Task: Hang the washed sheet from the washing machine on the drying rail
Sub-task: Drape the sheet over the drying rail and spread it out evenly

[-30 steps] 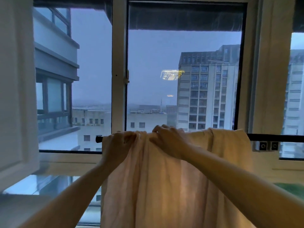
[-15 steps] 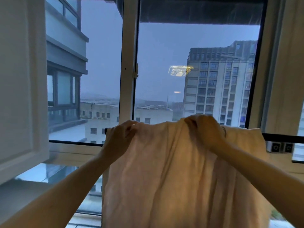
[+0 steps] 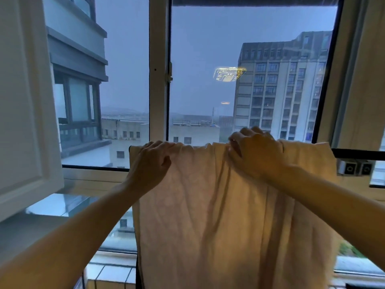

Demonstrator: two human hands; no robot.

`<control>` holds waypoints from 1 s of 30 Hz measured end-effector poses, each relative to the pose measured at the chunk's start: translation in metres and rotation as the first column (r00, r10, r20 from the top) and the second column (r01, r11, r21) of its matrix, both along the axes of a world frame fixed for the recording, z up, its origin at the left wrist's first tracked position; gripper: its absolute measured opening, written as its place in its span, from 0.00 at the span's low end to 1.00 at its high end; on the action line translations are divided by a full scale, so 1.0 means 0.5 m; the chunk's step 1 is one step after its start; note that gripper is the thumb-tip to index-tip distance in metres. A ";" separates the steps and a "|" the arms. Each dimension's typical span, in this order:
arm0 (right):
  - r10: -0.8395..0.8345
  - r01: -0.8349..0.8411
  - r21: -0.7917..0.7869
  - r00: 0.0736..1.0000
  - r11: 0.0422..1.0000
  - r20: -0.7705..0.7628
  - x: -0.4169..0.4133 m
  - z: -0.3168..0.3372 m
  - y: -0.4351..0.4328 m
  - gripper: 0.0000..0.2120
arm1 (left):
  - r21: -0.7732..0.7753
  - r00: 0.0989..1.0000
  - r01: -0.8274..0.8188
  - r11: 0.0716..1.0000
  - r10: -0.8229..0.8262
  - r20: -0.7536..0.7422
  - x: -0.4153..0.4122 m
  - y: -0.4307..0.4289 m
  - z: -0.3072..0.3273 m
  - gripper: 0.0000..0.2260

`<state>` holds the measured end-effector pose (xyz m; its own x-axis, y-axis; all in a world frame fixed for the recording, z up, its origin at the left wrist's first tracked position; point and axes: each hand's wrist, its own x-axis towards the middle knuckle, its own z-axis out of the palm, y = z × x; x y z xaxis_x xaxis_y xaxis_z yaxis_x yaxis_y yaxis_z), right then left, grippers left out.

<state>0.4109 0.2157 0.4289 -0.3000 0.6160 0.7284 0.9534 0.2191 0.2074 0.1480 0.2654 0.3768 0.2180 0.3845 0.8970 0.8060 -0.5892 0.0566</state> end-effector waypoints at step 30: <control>0.210 -0.249 -0.284 0.964 0.926 -0.162 0.004 0.033 0.058 0.13 | -0.226 0.985 -0.171 0.959 0.165 -0.046 0.002 -0.012 0.054 0.19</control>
<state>0.4131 0.2448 0.4455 -0.3767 0.7364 0.5620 0.8834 0.4681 -0.0212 0.1489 0.2597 0.4037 0.1554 0.6116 0.7758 0.8954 -0.4189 0.1509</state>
